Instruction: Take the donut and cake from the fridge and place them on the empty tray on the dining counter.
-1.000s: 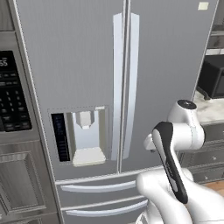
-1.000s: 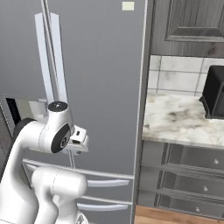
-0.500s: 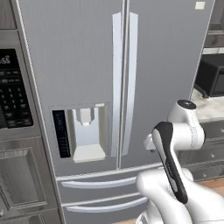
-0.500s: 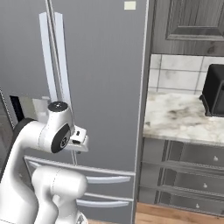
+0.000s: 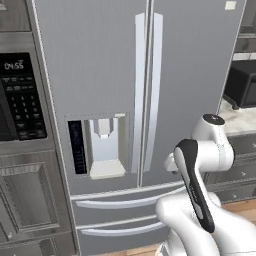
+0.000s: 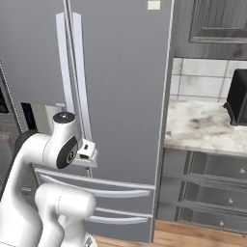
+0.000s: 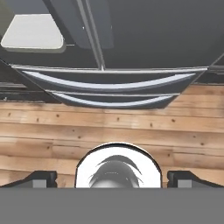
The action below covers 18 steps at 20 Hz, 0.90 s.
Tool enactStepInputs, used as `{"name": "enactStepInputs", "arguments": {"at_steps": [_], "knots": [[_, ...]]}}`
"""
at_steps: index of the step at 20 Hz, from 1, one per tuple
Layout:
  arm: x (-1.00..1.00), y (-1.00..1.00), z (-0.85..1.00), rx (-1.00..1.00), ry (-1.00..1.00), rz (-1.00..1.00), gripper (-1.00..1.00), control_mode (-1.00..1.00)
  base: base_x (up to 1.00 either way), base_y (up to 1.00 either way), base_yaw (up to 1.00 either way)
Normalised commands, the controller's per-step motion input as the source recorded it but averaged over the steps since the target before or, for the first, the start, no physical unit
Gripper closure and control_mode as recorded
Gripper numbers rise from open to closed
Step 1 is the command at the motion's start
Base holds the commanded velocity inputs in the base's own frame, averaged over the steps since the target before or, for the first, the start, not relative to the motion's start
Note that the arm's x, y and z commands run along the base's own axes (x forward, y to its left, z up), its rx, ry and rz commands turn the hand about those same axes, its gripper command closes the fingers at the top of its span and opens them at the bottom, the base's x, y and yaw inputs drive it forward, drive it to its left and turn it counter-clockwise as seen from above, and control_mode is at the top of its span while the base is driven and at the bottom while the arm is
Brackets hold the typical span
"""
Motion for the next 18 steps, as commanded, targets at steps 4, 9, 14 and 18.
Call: {"name": "enactStepInputs", "arguments": {"at_steps": [4,9,14,18], "knots": [[0.00,0.00,0.00,0.00,0.00,0.00,-1.00,1.00,-0.30,0.43,0.00],[0.00,0.00,0.00,0.00,0.00,0.00,-1.00,1.00,-0.29,0.37,0.00],[0.00,0.00,0.00,0.00,0.00,0.00,-1.00,1.00,-0.32,0.27,0.00],[0.00,0.00,0.00,0.00,0.00,0.00,-1.00,1.00,-0.34,0.24,0.00]]}}
